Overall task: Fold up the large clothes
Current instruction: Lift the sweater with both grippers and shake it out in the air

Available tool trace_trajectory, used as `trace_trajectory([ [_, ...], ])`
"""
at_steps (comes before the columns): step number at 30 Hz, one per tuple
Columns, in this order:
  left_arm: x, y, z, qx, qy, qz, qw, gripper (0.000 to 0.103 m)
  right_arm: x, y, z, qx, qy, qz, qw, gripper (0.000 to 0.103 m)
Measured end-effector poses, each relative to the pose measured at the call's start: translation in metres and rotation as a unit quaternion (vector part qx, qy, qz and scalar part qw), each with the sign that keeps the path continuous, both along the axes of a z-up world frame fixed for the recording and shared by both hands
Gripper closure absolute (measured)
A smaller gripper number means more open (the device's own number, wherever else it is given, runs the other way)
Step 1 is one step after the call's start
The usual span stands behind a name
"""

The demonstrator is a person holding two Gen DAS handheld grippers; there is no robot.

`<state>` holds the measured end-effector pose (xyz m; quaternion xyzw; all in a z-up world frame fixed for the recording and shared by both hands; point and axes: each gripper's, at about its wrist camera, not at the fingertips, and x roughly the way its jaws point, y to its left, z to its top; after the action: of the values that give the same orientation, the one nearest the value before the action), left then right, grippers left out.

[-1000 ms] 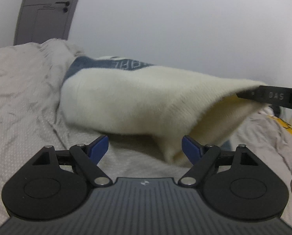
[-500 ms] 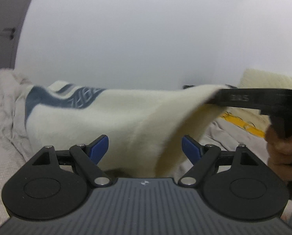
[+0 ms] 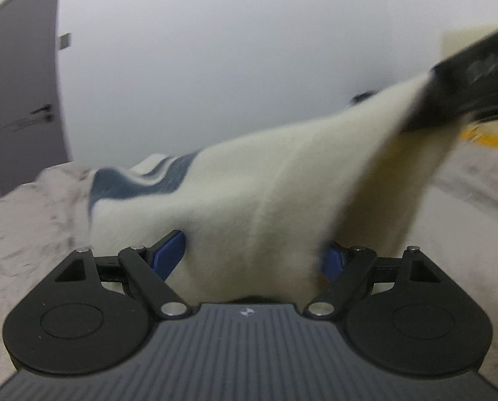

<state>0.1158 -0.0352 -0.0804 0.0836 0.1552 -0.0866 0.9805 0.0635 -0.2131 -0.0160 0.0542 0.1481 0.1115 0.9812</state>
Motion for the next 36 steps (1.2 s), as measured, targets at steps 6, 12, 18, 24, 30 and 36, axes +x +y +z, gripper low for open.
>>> trace_trajectory([
  [6, 0.033, 0.028, -0.007, -0.015, 0.037, 0.126, 0.9912, 0.015, 0.003, -0.006, -0.027, -0.017, 0.000, -0.010, 1.000, 0.087],
  [12, 0.042, 0.053, 0.005, -0.045, 0.018, 0.185, 0.9815, 0.014, 0.024, 0.002, -0.041, -0.033, 0.024, -0.024, 0.999, 0.072],
  [18, 0.015, 0.063, 0.032, -0.079, 0.010, 0.209, 0.9748, 0.014, 0.047, 0.016, -0.065, -0.072, 0.080, -0.046, 0.993, 0.059],
  [24, -0.005, 0.069, 0.030, -0.122, 0.069, 0.231, 0.9627, 0.013, 0.052, 0.028, -0.081, -0.102, 0.109, -0.058, 0.987, 0.079],
  [30, -0.018, 0.067, 0.013, -0.146, 0.132, 0.226, 0.9540, 0.013, 0.028, 0.024, -0.056, -0.104, 0.028, -0.076, 0.991, 0.083],
  [36, -0.025, 0.052, -0.003, -0.094, 0.150, 0.220, 0.9592, 0.013, 0.026, 0.021, -0.044, -0.085, 0.012, -0.069, 0.994, 0.083],
])
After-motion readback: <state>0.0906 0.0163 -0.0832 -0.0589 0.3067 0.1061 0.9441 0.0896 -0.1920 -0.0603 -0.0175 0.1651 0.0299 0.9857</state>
